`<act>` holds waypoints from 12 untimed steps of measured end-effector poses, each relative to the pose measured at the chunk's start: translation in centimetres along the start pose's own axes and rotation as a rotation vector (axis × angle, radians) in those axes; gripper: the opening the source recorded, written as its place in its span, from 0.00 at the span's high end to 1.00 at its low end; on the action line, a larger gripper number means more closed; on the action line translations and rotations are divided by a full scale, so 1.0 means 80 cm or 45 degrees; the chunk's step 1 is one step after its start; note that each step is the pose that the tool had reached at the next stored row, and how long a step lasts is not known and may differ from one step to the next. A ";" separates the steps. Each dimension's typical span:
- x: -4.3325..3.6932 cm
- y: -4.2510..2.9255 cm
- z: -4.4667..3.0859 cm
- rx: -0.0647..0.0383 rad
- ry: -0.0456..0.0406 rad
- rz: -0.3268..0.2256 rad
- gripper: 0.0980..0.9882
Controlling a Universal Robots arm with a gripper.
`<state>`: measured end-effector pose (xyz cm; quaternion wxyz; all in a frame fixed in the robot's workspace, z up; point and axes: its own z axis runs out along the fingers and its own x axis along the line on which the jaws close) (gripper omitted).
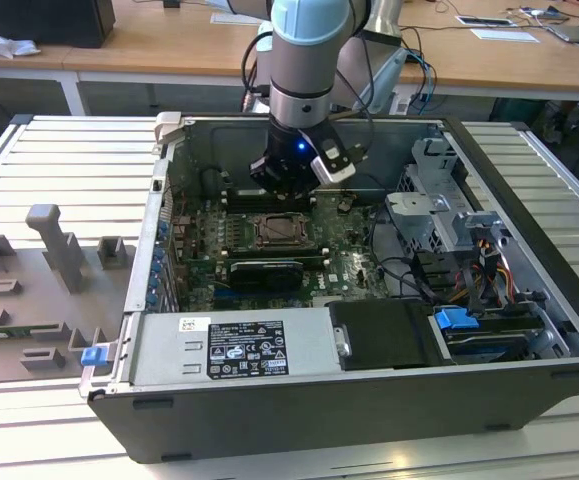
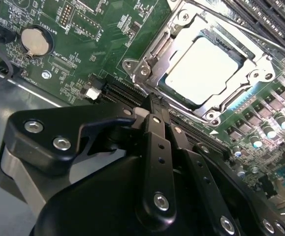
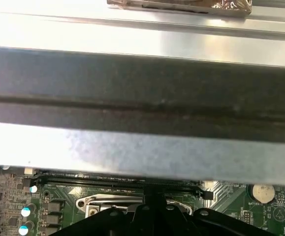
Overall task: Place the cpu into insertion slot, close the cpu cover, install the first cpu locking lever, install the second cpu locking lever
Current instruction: 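Install the first cpu locking lever, then install the second cpu locking lever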
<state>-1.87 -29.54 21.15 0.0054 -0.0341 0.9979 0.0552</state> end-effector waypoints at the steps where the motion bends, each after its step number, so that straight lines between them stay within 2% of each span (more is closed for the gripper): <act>1: 0.000 -0.0006 0.0000 0.000 0.000 0.000 0.99; 12: 0.000 -0.0044 -0.0004 0.000 0.000 0.000 0.99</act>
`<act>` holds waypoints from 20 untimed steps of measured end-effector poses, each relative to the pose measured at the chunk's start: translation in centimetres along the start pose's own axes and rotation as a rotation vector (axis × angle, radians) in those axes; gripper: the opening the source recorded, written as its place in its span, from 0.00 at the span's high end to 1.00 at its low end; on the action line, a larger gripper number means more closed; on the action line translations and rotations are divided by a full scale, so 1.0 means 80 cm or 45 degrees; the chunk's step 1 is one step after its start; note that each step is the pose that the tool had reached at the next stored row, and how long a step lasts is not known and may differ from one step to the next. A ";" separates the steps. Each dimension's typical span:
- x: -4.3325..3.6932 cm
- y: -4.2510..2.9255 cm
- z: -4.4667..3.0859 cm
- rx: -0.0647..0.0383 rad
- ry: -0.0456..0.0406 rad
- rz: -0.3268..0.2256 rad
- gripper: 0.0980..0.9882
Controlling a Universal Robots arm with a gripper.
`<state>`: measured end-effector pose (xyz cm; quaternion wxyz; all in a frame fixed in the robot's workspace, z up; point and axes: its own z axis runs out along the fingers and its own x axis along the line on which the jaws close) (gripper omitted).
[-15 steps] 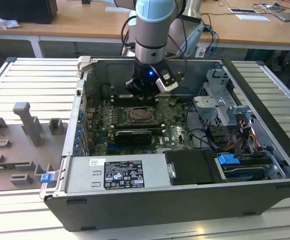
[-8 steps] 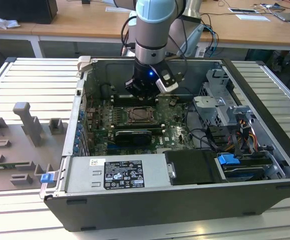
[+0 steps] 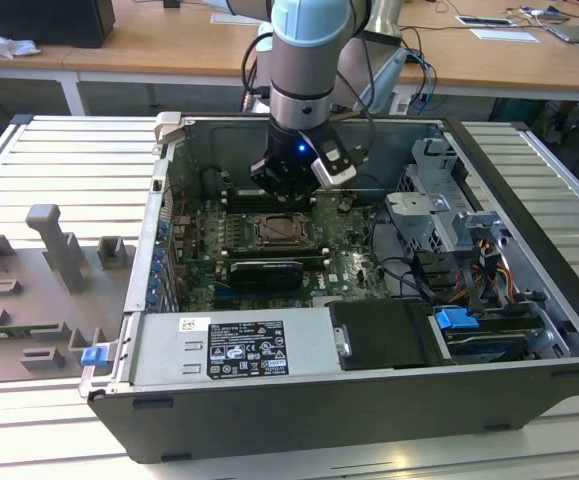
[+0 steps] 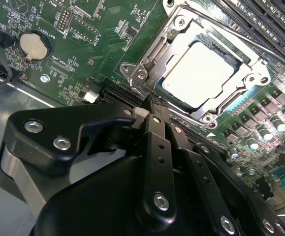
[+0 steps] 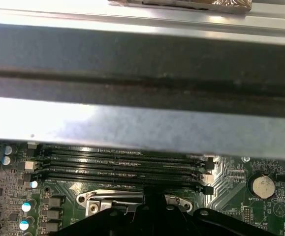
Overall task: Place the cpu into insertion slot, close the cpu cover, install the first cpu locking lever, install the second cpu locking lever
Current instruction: 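Install the second cpu locking lever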
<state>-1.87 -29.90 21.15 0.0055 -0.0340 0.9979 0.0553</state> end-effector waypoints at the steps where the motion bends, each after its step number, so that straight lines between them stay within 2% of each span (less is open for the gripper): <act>1: 0.000 -0.0005 -0.0001 0.000 0.000 0.000 0.99; 9: 0.000 -0.0026 -0.0004 0.000 0.000 0.000 0.99; 20: 0.001 -0.0107 -0.0012 0.000 0.000 0.000 0.99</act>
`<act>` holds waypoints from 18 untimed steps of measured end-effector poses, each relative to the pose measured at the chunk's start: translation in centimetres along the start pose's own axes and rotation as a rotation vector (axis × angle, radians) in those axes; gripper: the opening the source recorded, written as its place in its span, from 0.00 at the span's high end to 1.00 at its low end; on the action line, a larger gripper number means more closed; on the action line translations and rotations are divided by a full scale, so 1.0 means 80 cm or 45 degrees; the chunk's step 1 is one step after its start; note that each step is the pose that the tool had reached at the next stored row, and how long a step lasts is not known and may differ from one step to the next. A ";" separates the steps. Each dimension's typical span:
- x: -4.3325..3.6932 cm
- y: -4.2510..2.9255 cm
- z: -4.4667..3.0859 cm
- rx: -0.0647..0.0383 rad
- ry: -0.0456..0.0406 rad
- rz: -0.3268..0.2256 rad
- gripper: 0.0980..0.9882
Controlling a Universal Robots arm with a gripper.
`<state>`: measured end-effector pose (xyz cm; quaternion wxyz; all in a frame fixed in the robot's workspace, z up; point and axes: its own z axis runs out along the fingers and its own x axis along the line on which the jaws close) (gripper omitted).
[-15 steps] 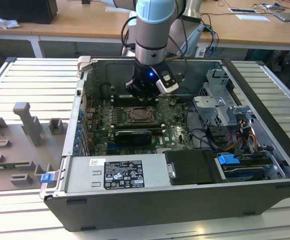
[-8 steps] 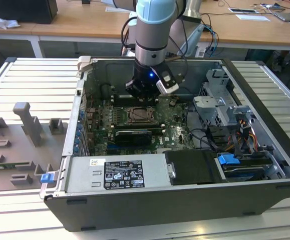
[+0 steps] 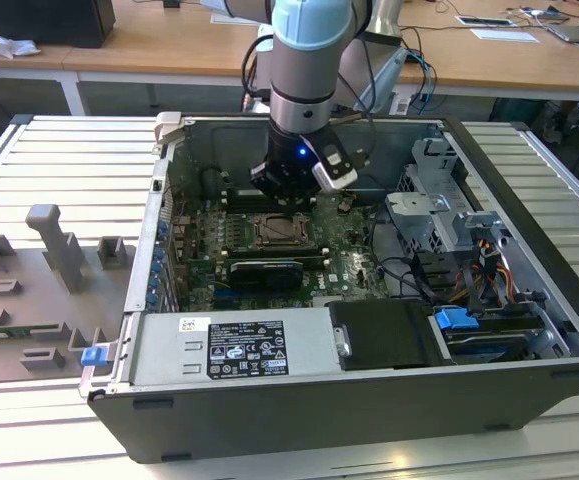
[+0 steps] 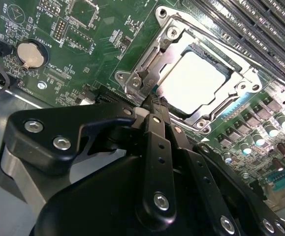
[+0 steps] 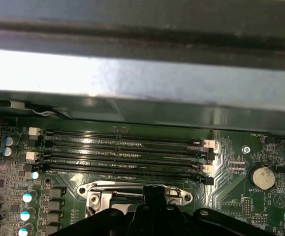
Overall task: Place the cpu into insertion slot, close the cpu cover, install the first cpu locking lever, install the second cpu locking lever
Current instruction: 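Install the second cpu locking lever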
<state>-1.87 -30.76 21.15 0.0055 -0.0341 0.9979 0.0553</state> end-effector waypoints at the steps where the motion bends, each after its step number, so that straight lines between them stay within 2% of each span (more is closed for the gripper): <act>1: 0.000 -0.0006 -0.0001 0.000 0.000 0.000 0.99; 4: 0.000 -0.0004 -0.0032 0.000 0.000 0.000 0.99; 11: 0.000 0.0024 -0.0289 0.000 0.000 0.000 0.99; 15: 0.000 0.0005 -0.0292 0.000 0.000 0.000 0.99; 18: 0.000 -0.0054 -0.0298 0.000 0.000 0.000 0.99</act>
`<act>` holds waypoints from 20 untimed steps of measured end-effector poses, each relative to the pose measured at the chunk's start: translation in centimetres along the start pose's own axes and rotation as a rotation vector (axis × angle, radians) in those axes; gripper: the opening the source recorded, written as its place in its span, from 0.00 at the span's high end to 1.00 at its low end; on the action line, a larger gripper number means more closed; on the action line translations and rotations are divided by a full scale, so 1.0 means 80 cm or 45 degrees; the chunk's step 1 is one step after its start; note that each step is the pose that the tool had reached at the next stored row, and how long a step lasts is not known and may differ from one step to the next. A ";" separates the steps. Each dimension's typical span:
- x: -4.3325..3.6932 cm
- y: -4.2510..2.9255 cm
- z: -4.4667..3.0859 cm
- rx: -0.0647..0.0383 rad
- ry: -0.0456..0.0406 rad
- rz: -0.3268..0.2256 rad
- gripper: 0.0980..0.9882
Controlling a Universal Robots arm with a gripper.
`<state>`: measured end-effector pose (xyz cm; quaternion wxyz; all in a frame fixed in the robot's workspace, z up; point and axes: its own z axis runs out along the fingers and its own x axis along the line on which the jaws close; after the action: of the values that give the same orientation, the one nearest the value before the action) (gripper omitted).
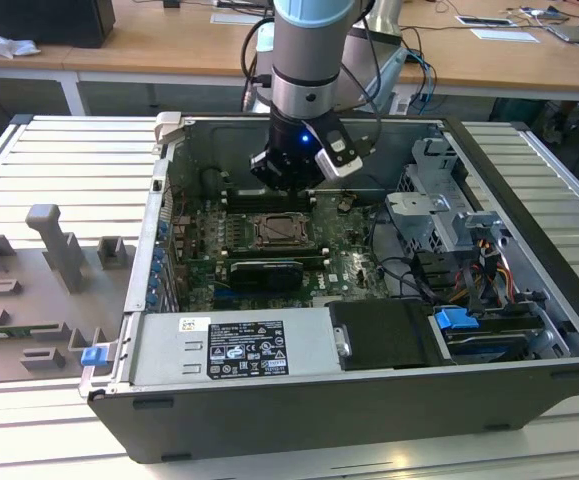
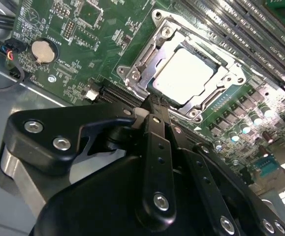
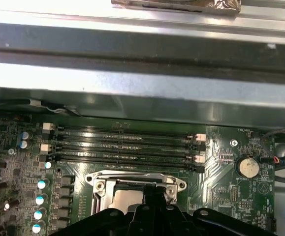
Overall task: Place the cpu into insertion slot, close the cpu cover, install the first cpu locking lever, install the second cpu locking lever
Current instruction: 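Install the second cpu locking lever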
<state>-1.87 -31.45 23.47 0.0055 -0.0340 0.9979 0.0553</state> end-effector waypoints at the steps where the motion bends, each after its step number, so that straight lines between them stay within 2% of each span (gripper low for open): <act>1: 0.000 -0.0031 -0.0003 0.000 0.000 0.000 0.99; 5: 0.001 -0.0117 -0.0012 0.000 0.000 0.000 0.99; 8: 0.001 -0.0138 -0.0035 0.001 0.000 0.000 0.99; 10: 0.001 -0.0126 -0.0147 0.001 0.000 0.000 0.99; 14: 0.001 -0.0110 -0.0292 0.001 0.000 0.001 0.99; 20: 0.001 -0.0153 -0.0301 0.001 0.000 0.001 0.99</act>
<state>-1.87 -32.94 25.72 0.0055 -0.0337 0.9979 0.0548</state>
